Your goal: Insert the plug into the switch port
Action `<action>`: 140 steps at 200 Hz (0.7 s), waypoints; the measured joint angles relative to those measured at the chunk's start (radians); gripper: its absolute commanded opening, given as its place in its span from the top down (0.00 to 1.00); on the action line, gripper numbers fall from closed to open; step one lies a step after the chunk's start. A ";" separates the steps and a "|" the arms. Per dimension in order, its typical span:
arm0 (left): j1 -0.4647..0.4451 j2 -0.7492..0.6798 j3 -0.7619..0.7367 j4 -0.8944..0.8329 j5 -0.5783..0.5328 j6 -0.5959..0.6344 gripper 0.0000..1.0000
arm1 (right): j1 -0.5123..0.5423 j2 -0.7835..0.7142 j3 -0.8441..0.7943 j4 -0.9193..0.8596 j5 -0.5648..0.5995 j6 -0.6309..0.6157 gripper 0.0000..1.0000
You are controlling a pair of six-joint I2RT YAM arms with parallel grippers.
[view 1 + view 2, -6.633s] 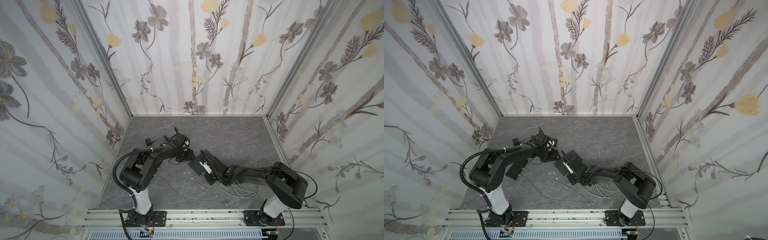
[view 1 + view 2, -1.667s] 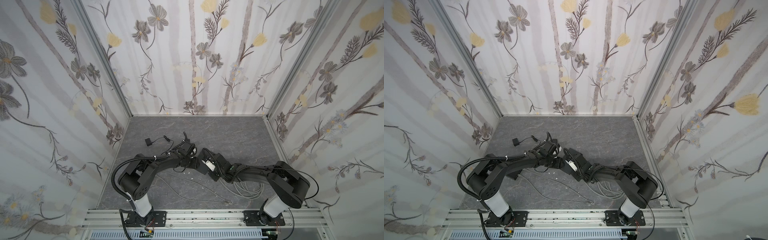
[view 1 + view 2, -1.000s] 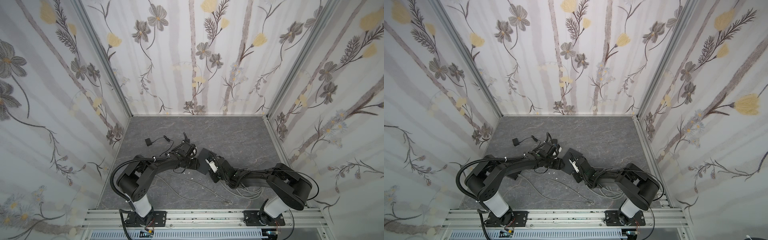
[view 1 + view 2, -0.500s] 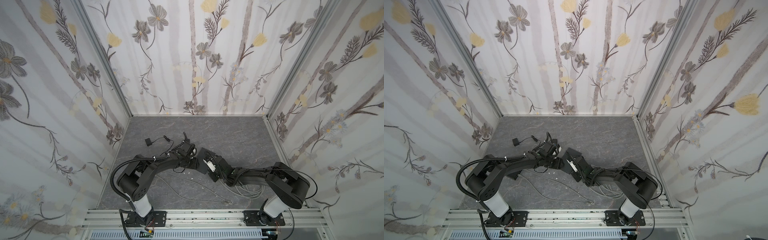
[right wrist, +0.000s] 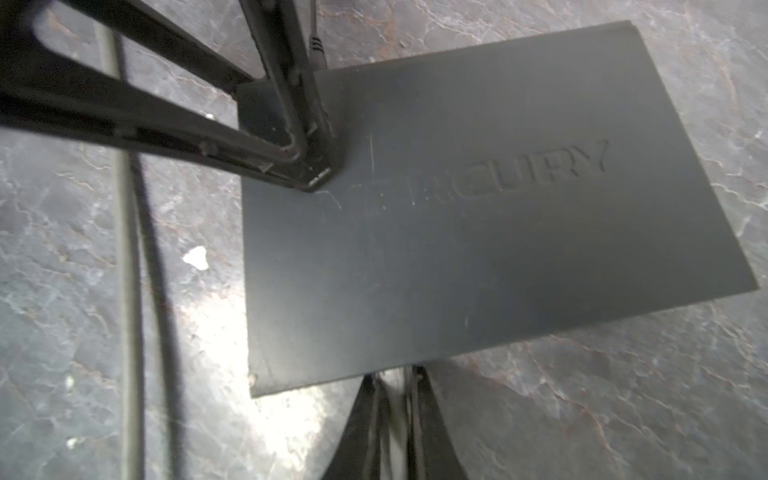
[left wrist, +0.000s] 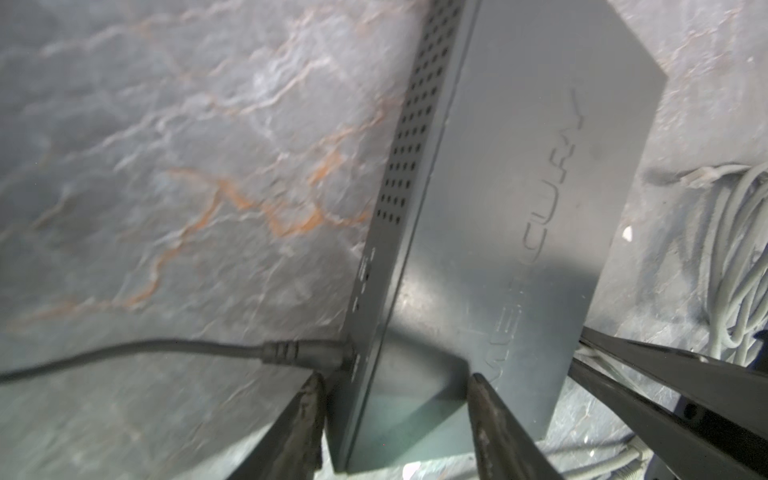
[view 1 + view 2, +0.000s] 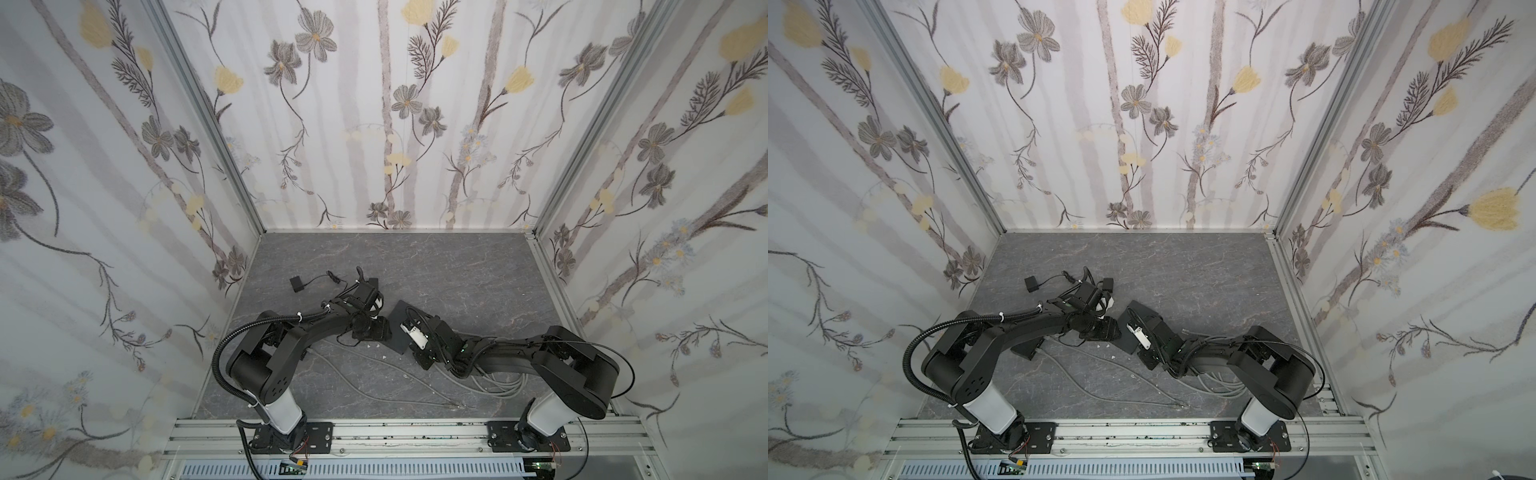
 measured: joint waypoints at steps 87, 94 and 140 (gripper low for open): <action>0.027 -0.231 0.001 -0.159 -0.182 -0.049 0.30 | 0.013 0.067 0.021 0.084 -0.015 0.083 0.72; 0.027 -0.262 -0.006 -0.167 -0.192 -0.050 0.30 | 0.017 0.067 0.026 0.077 -0.014 0.083 0.71; 0.029 -0.377 -0.034 -0.195 -0.220 -0.054 0.30 | 0.022 0.007 0.014 0.006 -0.015 0.083 0.68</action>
